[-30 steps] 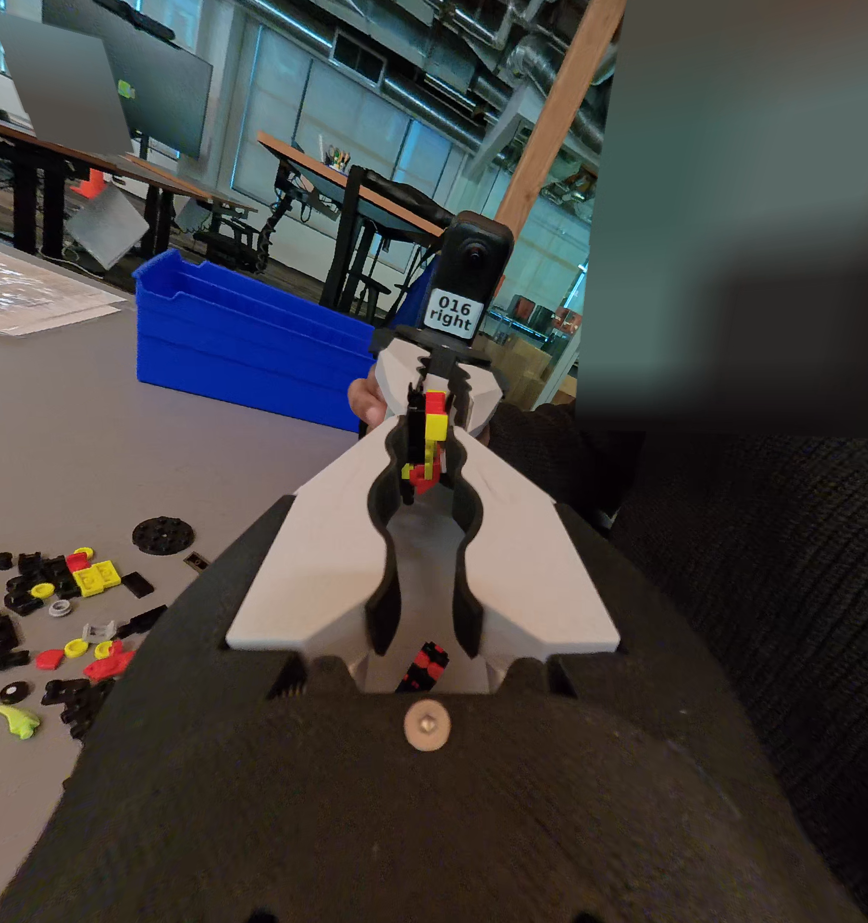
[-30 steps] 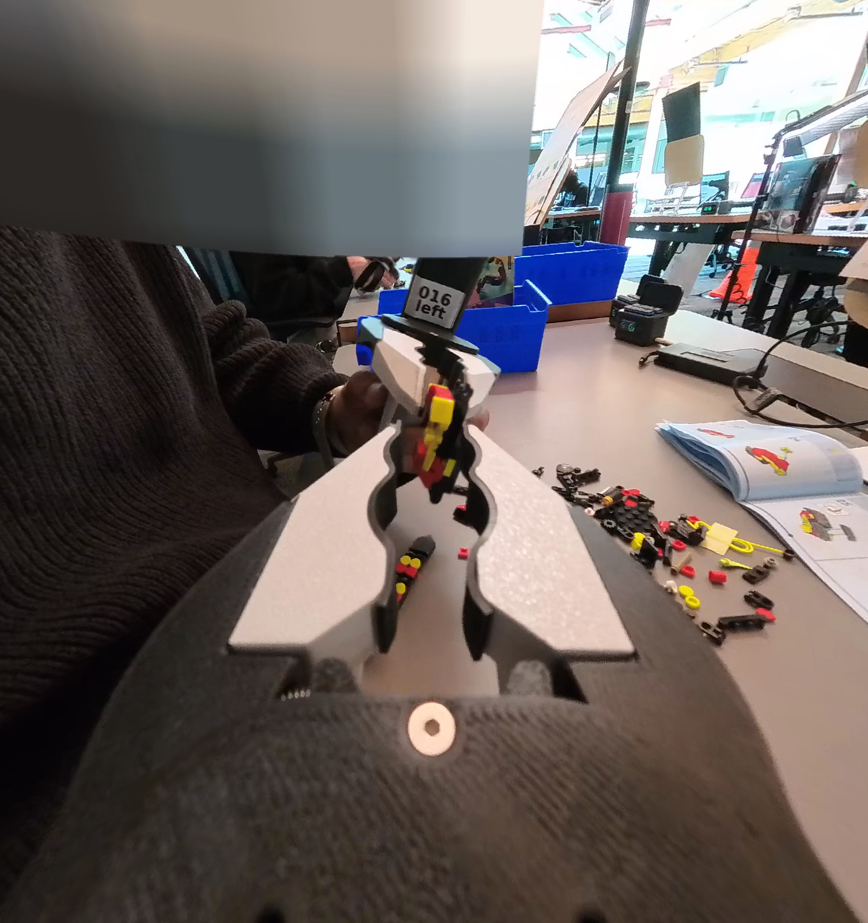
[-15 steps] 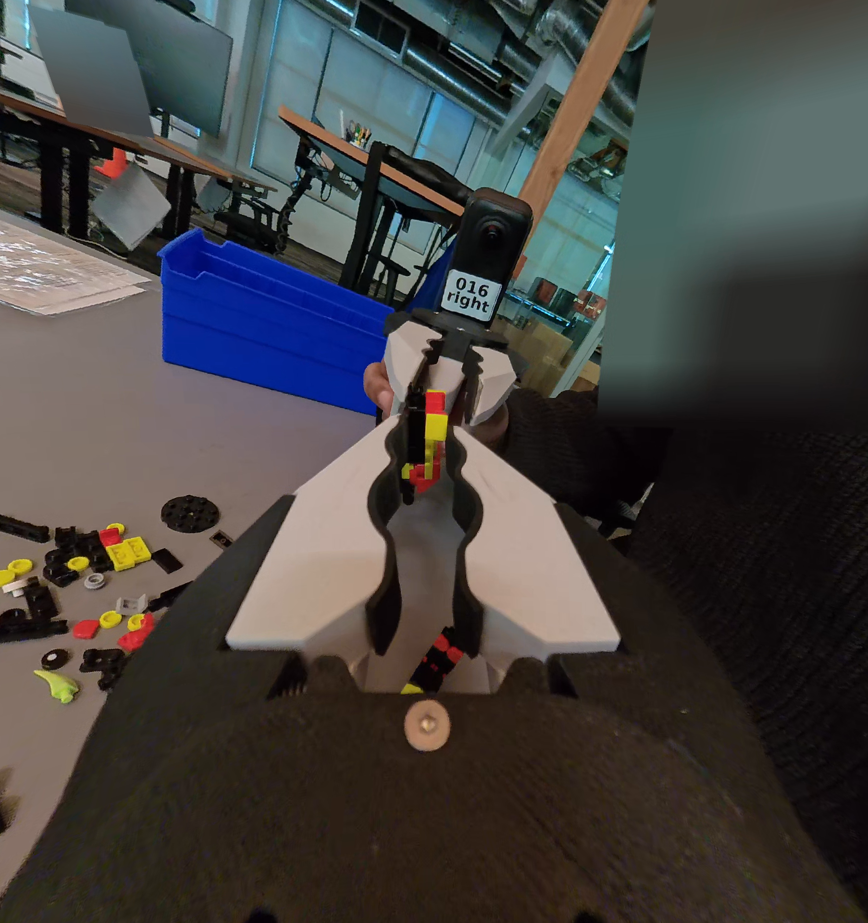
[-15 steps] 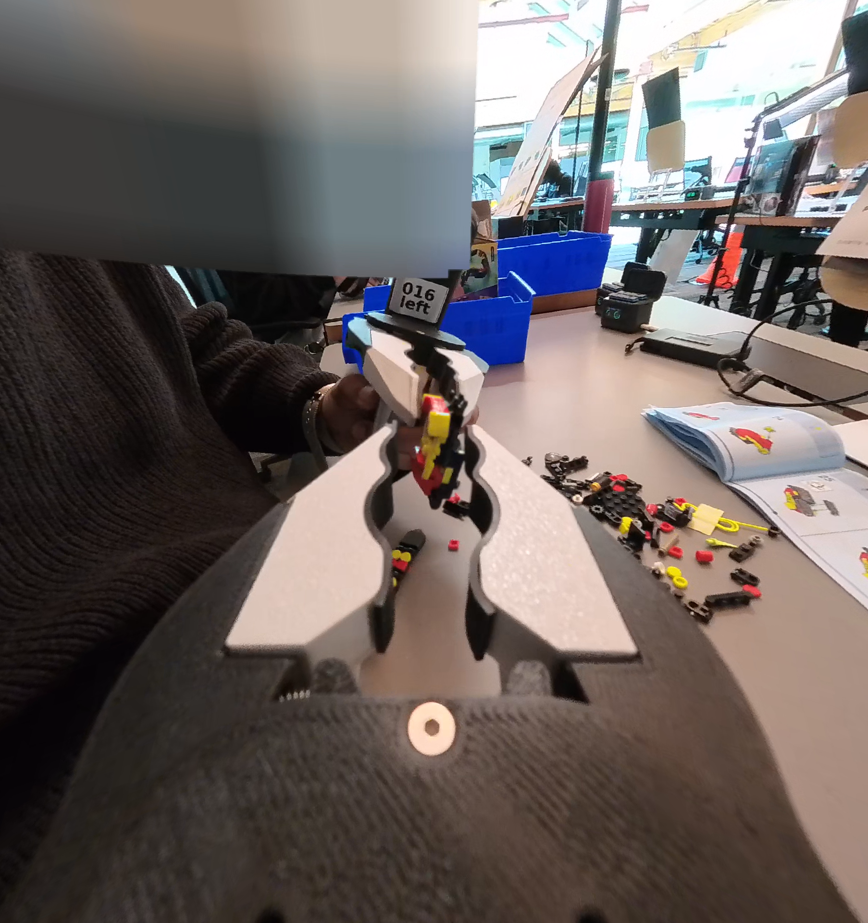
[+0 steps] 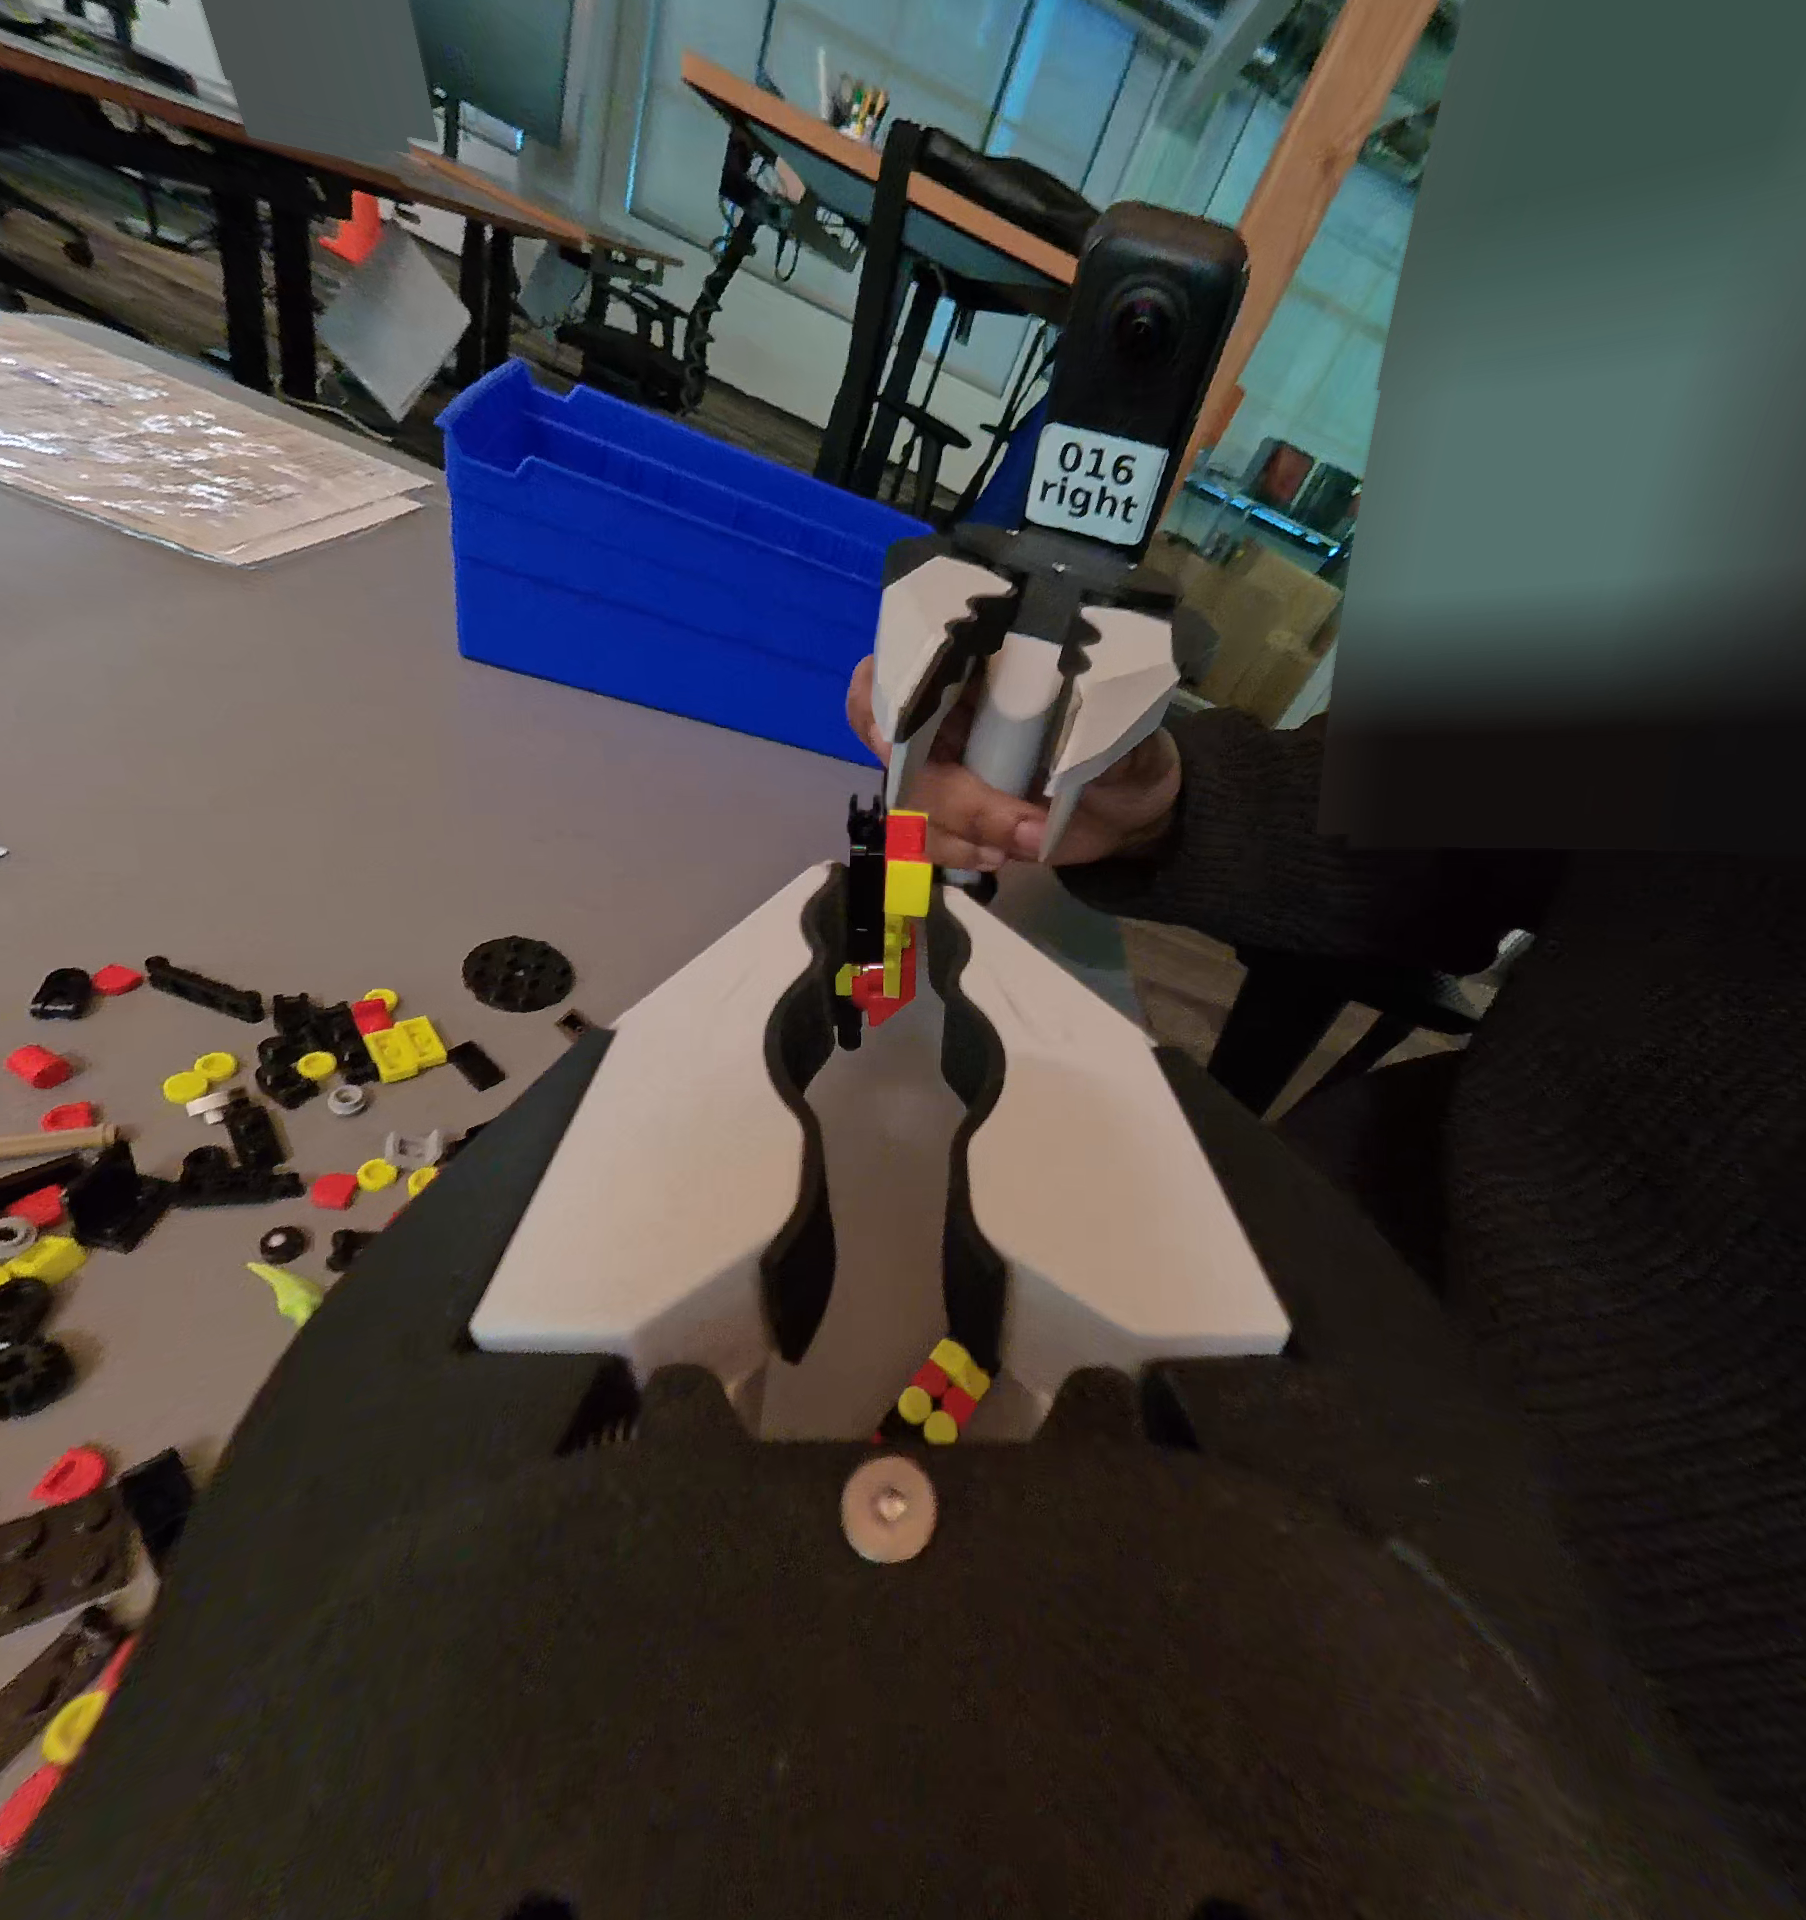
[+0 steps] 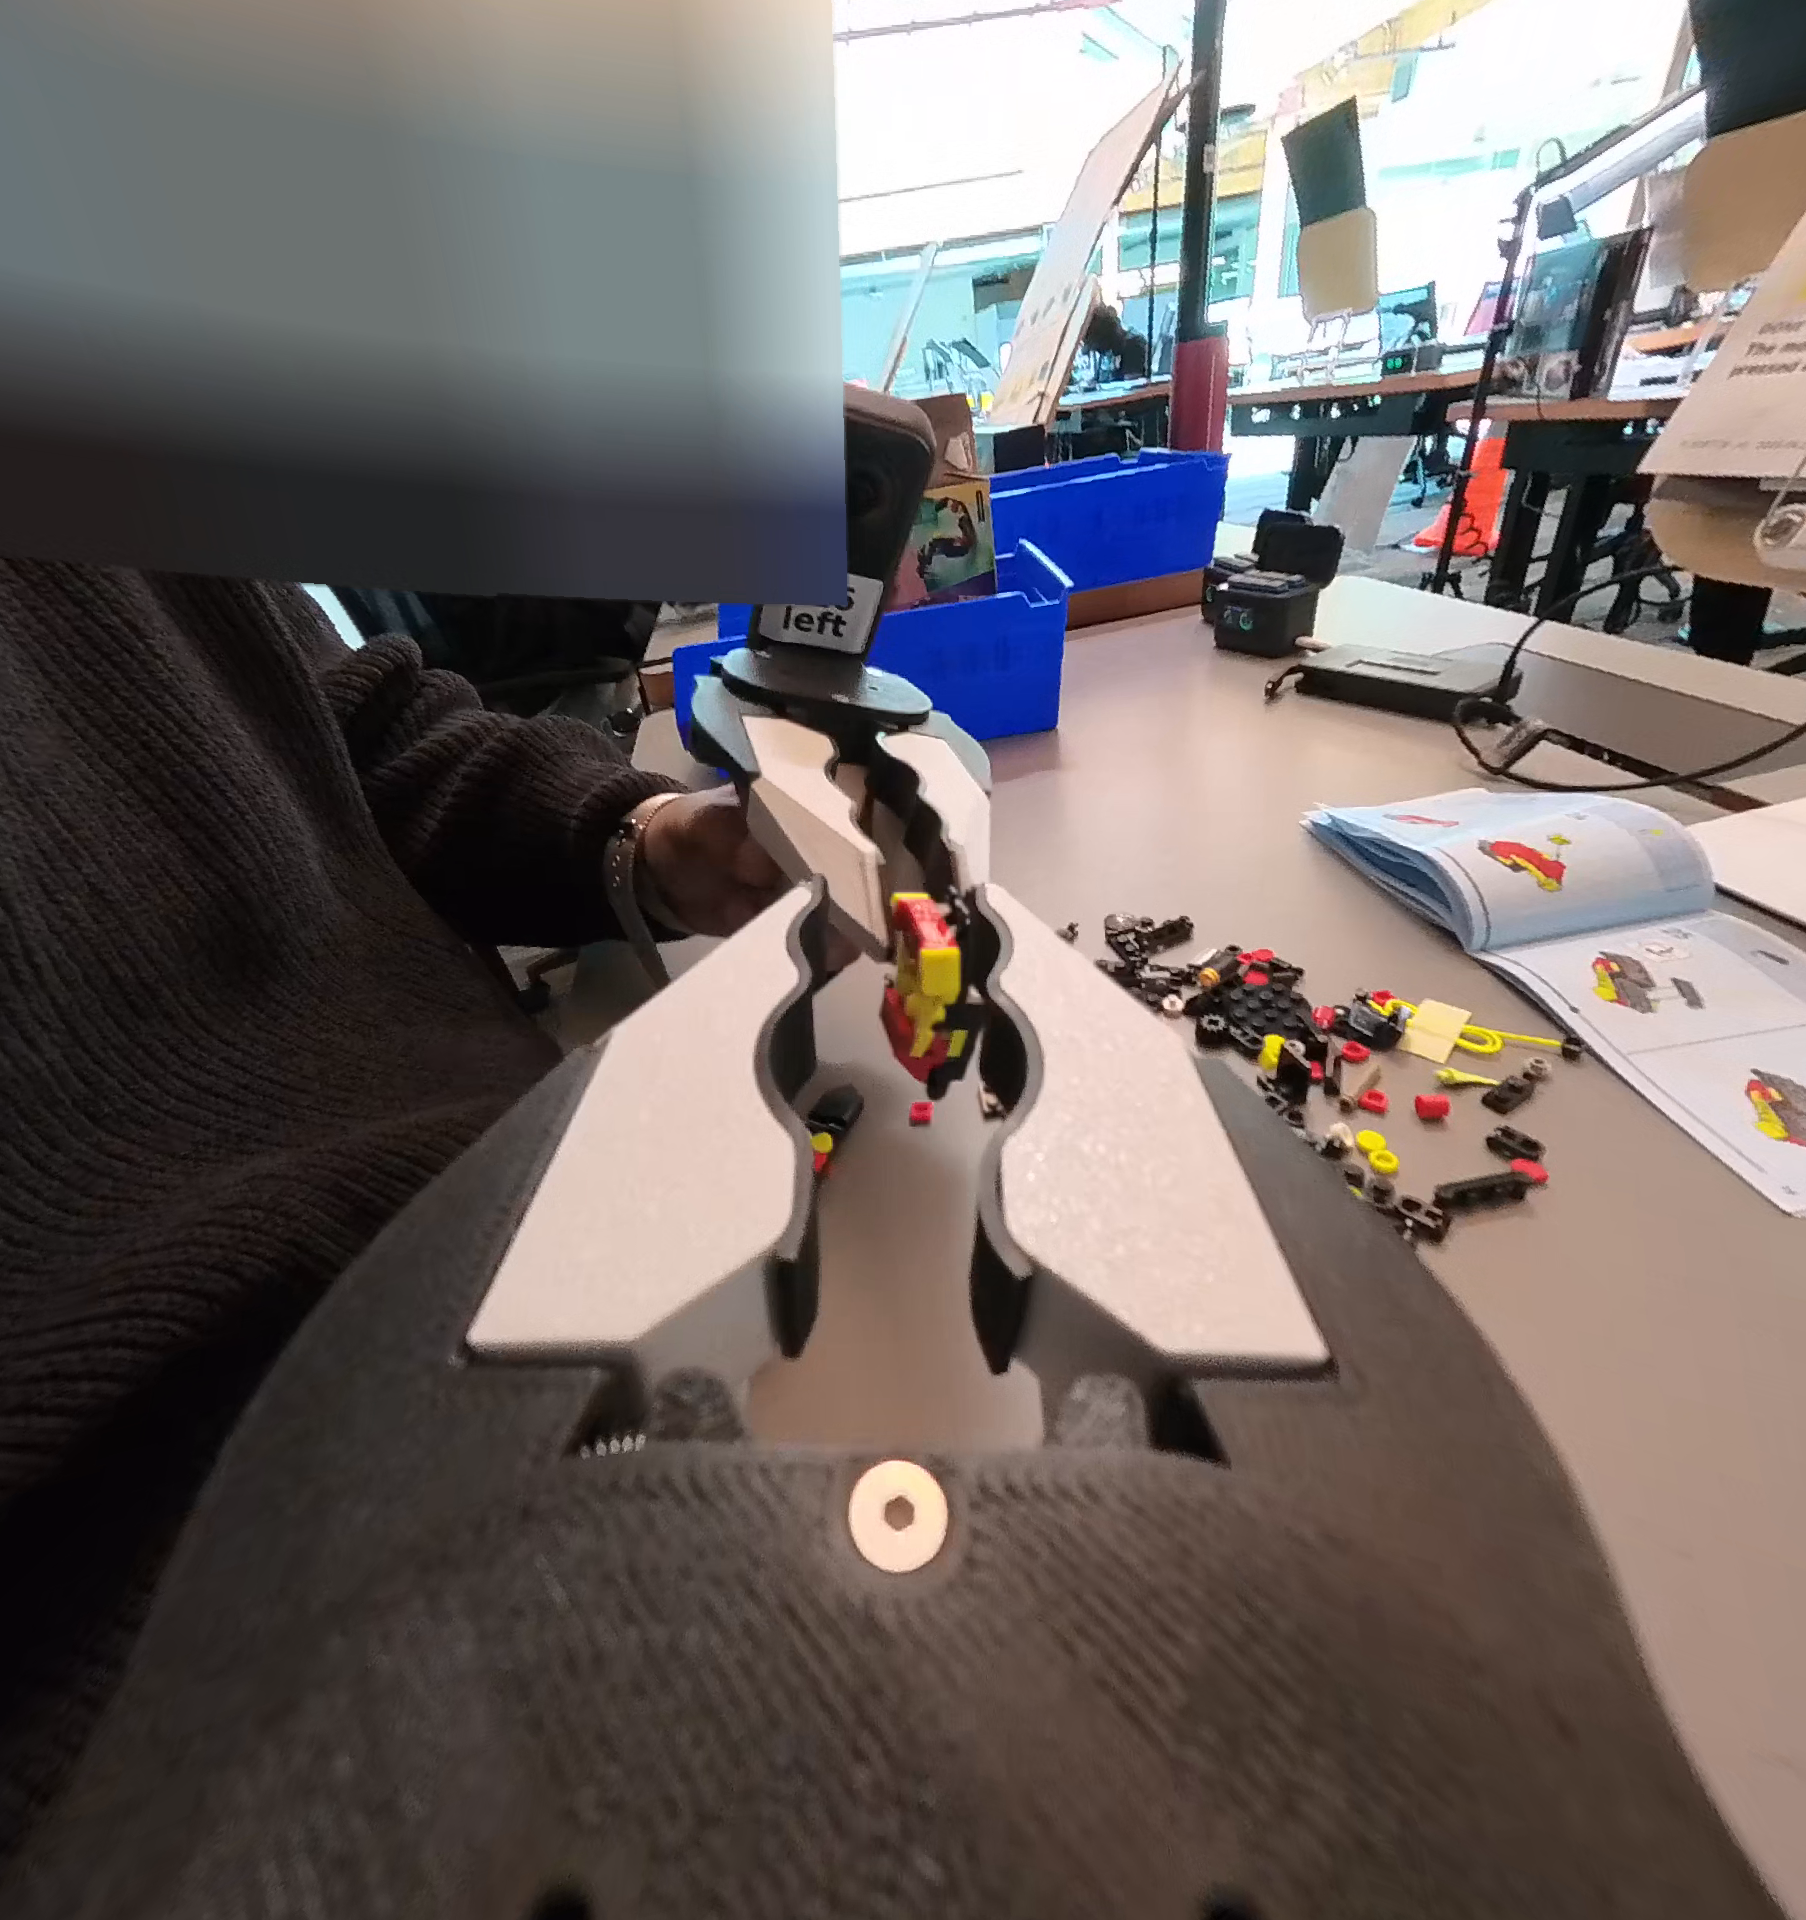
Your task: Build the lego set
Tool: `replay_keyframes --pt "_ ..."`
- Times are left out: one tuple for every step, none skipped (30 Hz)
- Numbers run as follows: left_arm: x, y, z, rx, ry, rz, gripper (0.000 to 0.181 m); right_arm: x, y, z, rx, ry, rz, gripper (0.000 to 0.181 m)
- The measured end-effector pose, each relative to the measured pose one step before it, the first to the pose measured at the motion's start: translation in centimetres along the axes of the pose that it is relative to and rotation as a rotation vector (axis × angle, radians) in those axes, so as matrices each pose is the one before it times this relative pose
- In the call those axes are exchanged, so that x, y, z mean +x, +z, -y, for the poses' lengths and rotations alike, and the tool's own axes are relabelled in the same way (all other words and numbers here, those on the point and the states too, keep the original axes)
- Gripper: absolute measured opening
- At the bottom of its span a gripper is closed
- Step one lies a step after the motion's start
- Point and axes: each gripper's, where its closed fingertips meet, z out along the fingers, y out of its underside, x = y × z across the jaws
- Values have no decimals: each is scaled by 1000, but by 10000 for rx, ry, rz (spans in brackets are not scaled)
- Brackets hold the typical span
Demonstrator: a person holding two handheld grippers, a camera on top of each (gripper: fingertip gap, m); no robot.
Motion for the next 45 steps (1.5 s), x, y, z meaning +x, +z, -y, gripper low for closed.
replay_keyframes --pt "-185 27 -167 -107 76 125 12 128 14 -151 -85 11 -62 24" --pt "-138 35 -160 -101 93 108 12 209 29 -231 -128 51 -105 25" --pt "-141 47 -148 -106 104 119 12 177 32 -280 -150 99 -62 27" --pt "-165 47 -178 -120 132 153 12 178 56 -317 -162 161 -35 28" --pt "-158 47 -191 -130 166 163 11 182 40 -270 -137 200 -27 29" --pt "-170 69 -208 -147 190 175 11 190 15 -174 -80 225 -25 30" --pt "-190 67 -228 -161 203 208 11 171 -4 -91 -26 251 -4 31" --pt "-150 69 -207 -149 219 181 11 195 -26 -82 -19 282 -25 31" --pt "-104 63 -198 -139 211 157 11 251 -15 -143 -53 302 -64 30" --pt "-114 76 -197 -139 176 148 11 201 21 -262 -156 241 -70 30" --pt "-54 92 -226 -145 118 97 11 175 38 -423 -293 68 -132 26" --pt "17 111 -249 -143 51 11 11 25 114 -340 -265 -157 -107 21" --pt "47 108 -197 -99 4 -19 12 -61 164 -205 -204 -240 -115 19" --pt "9 73 -113 -59 -7 -1 12 -19 188 -220 -212 -201 -157 19" --pt "-18 43 -72 -43 19 16 12 -94 215 -239 -196 -146 -94 19" --pt "-5 21 -45 -44 52 21 12 -83 200 -206 -151 -64 -74 19" --pt "11 20 -82 -51 72 26 12 -37 163 -132 -75 16 -57 20" --pt "42 32 -104 -65 74 6 12 5 96 -33 -9 78 -34 20" --pt "117 42 -67 -46 60 -39 12 1 40 7 19 98 20 20" --pt "130 42 -23 -20 41 -49 12 130 -14 2 13 118 -32 21" --pt "113 18 22 7 31 -39 12 166 -55 -25 11 103 -33 21" --pt "144 17 20 5 42 -66 12 115 -94 29 45 106 8 21" --pt "126 15 15 1 44 -55 12 72 -93 72 79 133 46 21" --pt "127 6 -1 8 47 -56 12 49 -73 56 62 173 53 21" --pt "170 18 20 13 44 -89 12 5 -15 -7 28 186 97 21" --pt "174 9 35 18 37 -90 12 -65 40 -127 -30 176 140 20" --pt "122 19 19 10 32 -56 12 -74 77 -238 -92 152 145 19" --pt "125 17 0 -4 34 -50 12 -31 91 -220 -96 113 106 17" --pt "122 7 11 7 41 -55 12 -2 46 -101 -44 77 66 16" --pt "66 6 21 14 35 -28 12 -118 10 14 12 37 114 15" --pt "5 -8 21 14 17 7 11 -163 -6 25 12 22 143 11" --pt "-8 -21 19 11 -1 -5 11 -123 -1 -2 4 22 103 9" --pt "10 -13 18 16 -11 -21 12 -136 2 0 11 16 103 7" --pt "79 -18 41 36 -24 -67 12 -76 -14 18 18 4 71 6" --pt "62 -22 63 43 -39 -61 11 -88 -34 9 6 -4 82 6" --pt "86 -27 72 53 -46 -69 12 -101 -44 43 13 -6 99 6" --pt "130 -25 107 69 -68 -104 12 -157 -46 60 29 -24 126 6" --pt "118 -41 125 82 -86 -111 12 -160 -60 63 34 -4 136 5" --pt "101 -49 128 85 -95 -95 12 -131 -51 73 42 36 126 5" --pt "51 -44 127 91 -107 -84 12 -128 -46 82 59 56 126 4" --pt "-63 -47 142 103 -141 -17 13 -145 -24 63 47 56 139 3" --pt "-18 -55 134 97 -154 -66 14 -10 3 3 21 65 39 3" --pt "-18 -60 134 99 -174 -72 16 58 17 -48 -15 21 -17 3" --pt "37 -73 133 87 -172 -110 16 61 18 -82 -49 -24 -33 3" --pt "-16 -52 128 79 -162 -65 16 27 35 -88 -53 -42 -23 3"
